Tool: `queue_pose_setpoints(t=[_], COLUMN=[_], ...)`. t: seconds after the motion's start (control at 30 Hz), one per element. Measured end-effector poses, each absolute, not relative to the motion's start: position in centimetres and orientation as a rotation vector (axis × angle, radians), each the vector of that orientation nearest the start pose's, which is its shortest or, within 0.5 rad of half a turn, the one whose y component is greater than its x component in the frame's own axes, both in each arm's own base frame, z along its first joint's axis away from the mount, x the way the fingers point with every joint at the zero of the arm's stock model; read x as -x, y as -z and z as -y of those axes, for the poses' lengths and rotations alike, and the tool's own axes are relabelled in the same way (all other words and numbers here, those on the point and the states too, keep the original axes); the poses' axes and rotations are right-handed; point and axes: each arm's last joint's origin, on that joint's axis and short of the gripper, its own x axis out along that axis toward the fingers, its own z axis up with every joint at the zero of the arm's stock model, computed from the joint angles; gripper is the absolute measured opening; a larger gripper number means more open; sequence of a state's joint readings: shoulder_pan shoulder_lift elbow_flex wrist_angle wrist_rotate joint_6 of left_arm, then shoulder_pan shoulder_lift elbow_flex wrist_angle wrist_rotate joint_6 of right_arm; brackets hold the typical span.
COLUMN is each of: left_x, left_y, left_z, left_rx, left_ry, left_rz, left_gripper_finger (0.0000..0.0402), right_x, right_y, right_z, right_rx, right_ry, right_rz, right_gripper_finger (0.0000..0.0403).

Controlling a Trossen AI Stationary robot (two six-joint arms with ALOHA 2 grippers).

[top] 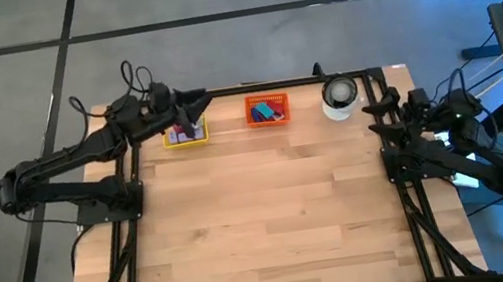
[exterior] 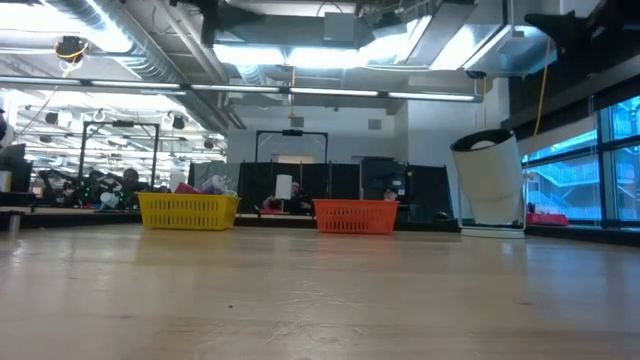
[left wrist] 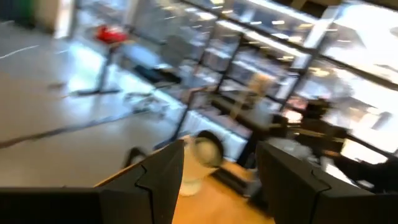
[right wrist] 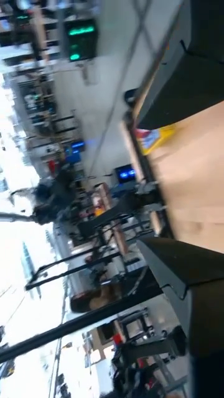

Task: Pick & Place Office items
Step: Return to Home Position

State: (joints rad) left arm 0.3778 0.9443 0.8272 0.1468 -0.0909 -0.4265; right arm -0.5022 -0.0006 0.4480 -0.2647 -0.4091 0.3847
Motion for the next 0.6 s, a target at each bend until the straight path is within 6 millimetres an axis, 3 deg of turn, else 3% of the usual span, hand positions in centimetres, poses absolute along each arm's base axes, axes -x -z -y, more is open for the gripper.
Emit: queue_pose_setpoints(t=[0.23,0.6], left_x=[-20.0,-20.2], left_y=[-36.6,-37.4], left_z=[-6.5,-5.3], left_rx=[0.328,0.352], left_ry=[-0.255,-0.152], left_rz=[0.23,0.307], left_gripper_finger=[0.0196,0.0196], right_x=[-4.5,-6.6], right_y=[-25.7,-21.8], right_z=[1.2,2.4], right_rx=[-0.366,-0.362], right_ry=[0.117,0.132], right_rz=[-0.035,-0.075], right_gripper_finger=[0.0299,0.0299])
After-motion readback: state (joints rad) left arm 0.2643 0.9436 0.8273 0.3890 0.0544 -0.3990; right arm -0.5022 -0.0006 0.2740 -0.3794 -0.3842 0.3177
